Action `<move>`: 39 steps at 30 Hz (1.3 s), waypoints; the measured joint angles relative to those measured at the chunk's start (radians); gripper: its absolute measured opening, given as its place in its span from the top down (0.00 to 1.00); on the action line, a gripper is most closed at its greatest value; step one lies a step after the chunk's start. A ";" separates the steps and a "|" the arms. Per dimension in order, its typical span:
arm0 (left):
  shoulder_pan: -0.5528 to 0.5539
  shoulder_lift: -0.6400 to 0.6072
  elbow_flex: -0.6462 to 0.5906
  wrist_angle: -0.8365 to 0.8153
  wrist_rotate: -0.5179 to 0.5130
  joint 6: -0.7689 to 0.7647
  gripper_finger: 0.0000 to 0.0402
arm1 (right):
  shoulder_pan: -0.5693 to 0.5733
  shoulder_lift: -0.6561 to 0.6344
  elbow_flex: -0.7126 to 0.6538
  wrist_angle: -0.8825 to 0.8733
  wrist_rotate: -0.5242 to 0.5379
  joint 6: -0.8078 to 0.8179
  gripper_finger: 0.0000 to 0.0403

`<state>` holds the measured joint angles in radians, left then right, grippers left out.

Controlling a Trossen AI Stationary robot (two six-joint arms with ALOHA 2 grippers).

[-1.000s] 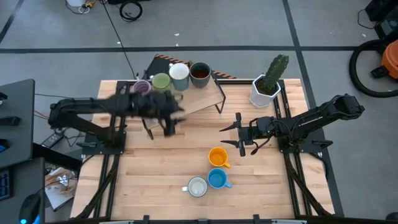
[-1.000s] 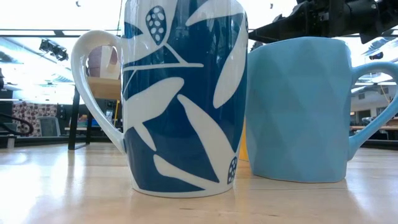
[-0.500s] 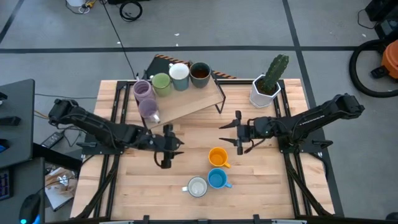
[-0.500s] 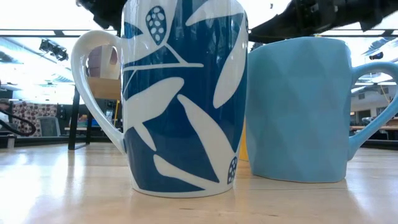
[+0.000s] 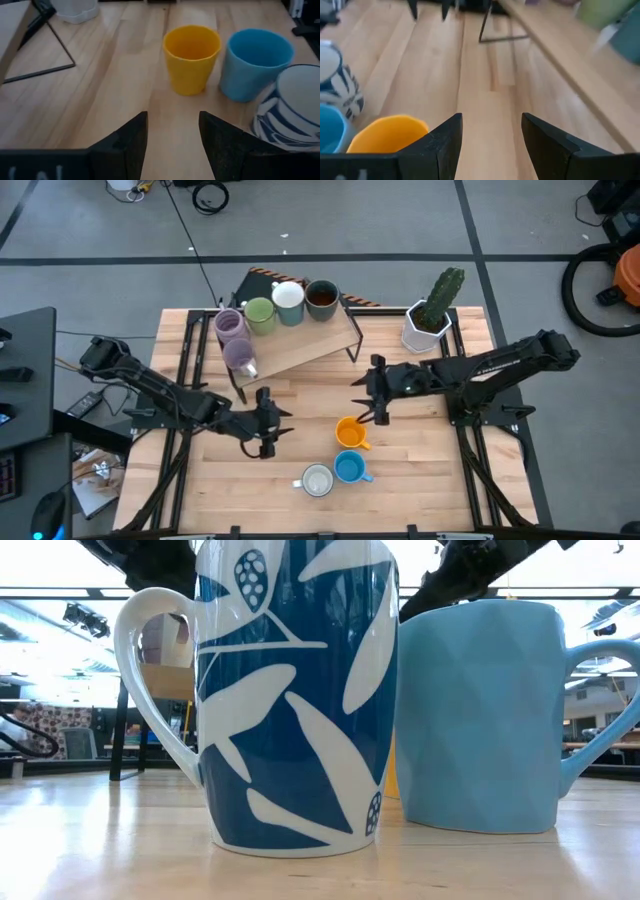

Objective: Place coffee mugs
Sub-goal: Put the yellow mug on the shelf

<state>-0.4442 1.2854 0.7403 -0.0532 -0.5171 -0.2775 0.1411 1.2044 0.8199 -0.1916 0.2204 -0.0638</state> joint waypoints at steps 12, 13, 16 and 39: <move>-0.084 0.017 -0.001 -0.007 -0.002 -0.201 0.55 | 0.085 0.237 0.263 -0.308 -0.034 0.048 0.48; -0.098 0.024 0.000 -0.003 -0.002 -0.214 0.55 | 0.100 0.252 0.281 -0.334 -0.034 0.057 0.48; -0.141 0.042 -0.001 0.001 -0.003 -0.257 0.55 | 0.149 0.281 0.330 -0.425 -0.013 0.092 0.48; -0.287 0.078 0.000 -0.004 -0.075 -0.452 0.55 | 0.408 0.299 0.343 -0.729 0.220 0.829 0.49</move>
<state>-0.7315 1.3632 0.7403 -0.0571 -0.5923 -0.7291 0.5491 1.5034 1.1626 -0.9207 0.4405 0.7656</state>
